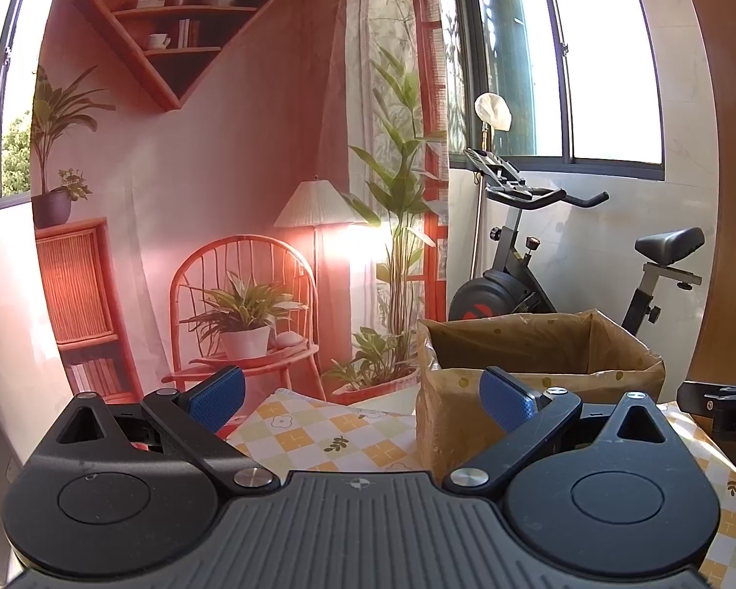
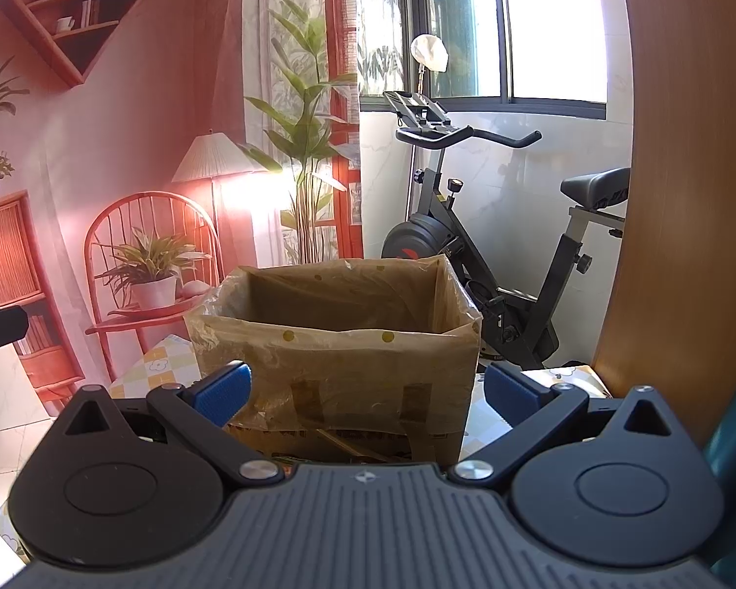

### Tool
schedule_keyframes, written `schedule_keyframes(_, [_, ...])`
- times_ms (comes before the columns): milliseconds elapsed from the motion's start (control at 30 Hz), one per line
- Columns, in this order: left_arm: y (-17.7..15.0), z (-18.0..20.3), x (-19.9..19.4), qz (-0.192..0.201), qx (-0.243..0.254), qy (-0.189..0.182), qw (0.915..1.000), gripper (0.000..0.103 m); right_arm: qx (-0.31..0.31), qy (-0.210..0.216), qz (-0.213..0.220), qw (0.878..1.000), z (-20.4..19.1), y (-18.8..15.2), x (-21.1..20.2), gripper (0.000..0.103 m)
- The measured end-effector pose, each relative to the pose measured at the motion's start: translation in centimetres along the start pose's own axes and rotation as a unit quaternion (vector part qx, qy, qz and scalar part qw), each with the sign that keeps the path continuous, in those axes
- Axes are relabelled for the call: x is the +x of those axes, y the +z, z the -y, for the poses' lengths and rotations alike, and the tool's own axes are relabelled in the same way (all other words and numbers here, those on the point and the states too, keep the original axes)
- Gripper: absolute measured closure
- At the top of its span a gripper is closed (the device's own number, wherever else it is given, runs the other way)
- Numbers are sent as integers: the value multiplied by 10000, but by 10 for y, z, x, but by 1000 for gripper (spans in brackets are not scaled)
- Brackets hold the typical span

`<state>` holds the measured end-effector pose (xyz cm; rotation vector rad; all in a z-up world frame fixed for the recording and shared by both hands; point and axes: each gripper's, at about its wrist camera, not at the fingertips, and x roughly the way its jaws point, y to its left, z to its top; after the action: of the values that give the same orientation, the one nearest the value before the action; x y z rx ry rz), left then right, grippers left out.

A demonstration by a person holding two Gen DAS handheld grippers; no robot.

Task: Organize snacks

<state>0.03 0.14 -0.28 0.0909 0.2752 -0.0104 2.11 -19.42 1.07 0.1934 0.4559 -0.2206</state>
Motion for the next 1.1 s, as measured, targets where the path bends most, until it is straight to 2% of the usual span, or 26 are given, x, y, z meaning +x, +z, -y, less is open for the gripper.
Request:
schedule_keyframes(833, [-9,4,6,96,28,-16,9999,1,-14,-5,-58,10000,0,-7,5,0])
schedule_keyframes(1000, [-25,0,17,85,-52,-141,9999,1,6,45,40,10000,0,-17,8,0])
schedule_keyframes(1067, [-36,-7,24,374,-111,-175,9991,1,-13,68,103,9999,0,-28,12,0])
schedule_keyframes(1100, [-42,-10,28,357,-203,-254,9988,1,16,133,133,9998,2,-36,14,0])
